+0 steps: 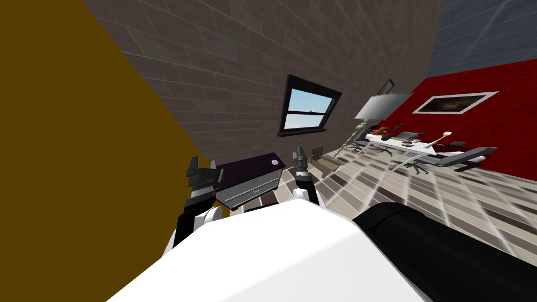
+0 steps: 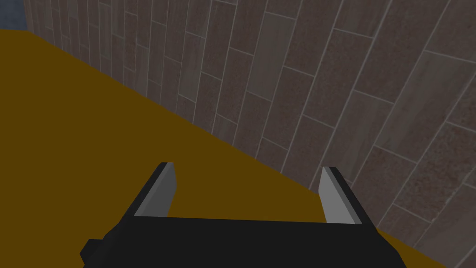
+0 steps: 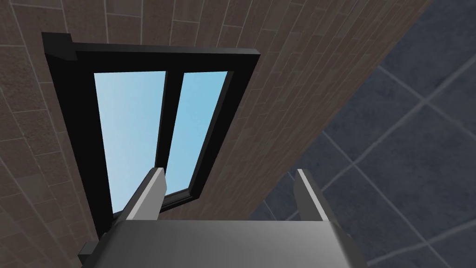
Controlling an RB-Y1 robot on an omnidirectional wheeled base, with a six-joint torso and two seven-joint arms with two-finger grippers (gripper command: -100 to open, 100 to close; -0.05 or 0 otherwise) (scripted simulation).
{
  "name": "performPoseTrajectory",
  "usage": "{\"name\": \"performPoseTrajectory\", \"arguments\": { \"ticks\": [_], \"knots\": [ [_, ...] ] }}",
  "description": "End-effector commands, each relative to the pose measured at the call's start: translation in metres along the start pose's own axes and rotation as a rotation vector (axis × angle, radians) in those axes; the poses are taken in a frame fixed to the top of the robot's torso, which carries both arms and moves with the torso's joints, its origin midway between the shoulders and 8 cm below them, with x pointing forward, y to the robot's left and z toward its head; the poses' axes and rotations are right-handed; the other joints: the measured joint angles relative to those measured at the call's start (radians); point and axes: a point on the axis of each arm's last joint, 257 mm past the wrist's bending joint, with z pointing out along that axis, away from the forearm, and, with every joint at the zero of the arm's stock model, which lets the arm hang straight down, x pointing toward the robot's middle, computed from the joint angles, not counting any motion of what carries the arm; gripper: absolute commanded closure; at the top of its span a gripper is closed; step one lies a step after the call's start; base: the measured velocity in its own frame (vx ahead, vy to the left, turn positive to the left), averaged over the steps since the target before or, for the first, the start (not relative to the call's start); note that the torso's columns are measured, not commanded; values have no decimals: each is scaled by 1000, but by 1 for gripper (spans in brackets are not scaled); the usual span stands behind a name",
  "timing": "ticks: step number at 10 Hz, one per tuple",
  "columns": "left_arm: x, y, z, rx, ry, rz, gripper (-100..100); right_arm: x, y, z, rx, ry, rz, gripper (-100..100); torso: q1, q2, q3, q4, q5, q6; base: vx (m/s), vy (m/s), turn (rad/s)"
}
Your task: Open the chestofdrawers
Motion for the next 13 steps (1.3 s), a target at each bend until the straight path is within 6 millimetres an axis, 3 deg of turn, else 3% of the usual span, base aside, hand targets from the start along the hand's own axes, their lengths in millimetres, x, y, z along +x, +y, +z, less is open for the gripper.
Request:
{"name": "performPoseTrajectory", "arguments": {
  "ticks": [1,4,5,7,13],
  "knots": [
    [0,0,0,0,0,0,0,0,0,0,0,0,0,0,0,74,-147,74,0,0,0,0,0],
    [0,0,0,0,0,0,0,0,0,0,0,0,0,0,0,296,-590,295,0,0,0,0,0],
    [2,5,-2,-9,29,15,-100,0,0,0,0,0,0,0,0,369,-738,369,0,0,12,-8,3],
    [4,14,-5,-25,66,34,-100,0,0,0,1,0,0,0,-1,412,-826,412,0,0,18,-23,5],
    [-5,58,-24,-76,121,61,-100,0,0,0,1,0,0,0,0,415,-832,416,0,0,34,-45,9]
  ]
}}
